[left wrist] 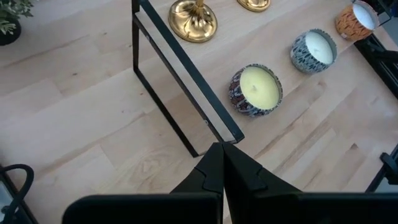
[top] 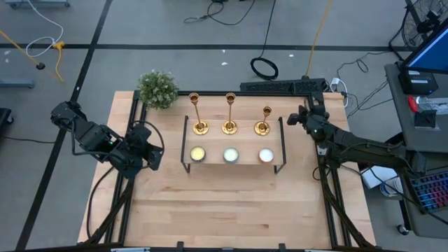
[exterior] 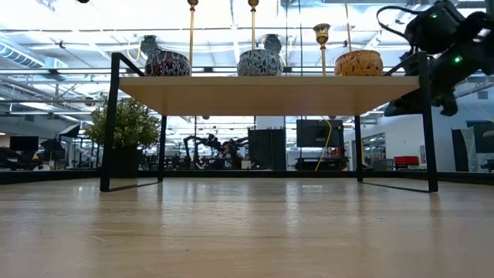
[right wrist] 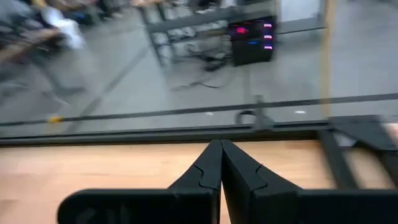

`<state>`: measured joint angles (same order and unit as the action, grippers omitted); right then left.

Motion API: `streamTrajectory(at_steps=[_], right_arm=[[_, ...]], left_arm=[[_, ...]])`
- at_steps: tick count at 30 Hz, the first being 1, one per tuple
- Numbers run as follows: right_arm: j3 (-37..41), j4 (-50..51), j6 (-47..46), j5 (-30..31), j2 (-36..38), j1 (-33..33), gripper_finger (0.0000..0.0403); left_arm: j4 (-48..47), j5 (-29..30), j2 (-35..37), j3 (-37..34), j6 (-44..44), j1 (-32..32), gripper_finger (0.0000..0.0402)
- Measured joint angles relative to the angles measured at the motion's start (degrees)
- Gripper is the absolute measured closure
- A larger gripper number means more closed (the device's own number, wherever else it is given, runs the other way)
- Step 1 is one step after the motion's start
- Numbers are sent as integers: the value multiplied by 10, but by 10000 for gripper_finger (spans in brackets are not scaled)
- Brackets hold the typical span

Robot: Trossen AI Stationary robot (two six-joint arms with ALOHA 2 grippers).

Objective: Pick & Place candle stick holders
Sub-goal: Return to Home Position

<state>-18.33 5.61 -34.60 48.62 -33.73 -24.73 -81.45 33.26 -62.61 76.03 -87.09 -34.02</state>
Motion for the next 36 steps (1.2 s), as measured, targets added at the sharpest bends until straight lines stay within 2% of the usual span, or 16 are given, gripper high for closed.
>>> streamTrajectory(at_steps=[5, 11, 20, 33, 36], right_arm=[[58, -114, -7, -7, 32, 0, 403], [90, -139, 14, -9, 86, 1, 403], [91, -98, 45, -21, 178, 21, 403], [91, 53, 38, -24, 299, 70, 403], [91, 74, 38, -46, 318, 76, 403]], left_arm=[[0, 0, 0, 0, 2, 7, 400], [-1, -3, 0, 0, 3, 7, 400], [-12, -4, 0, 0, 3, 7, 400], [-16, -3, 0, 0, 8, 14, 400], [-16, -4, 0, 0, 10, 14, 400]])
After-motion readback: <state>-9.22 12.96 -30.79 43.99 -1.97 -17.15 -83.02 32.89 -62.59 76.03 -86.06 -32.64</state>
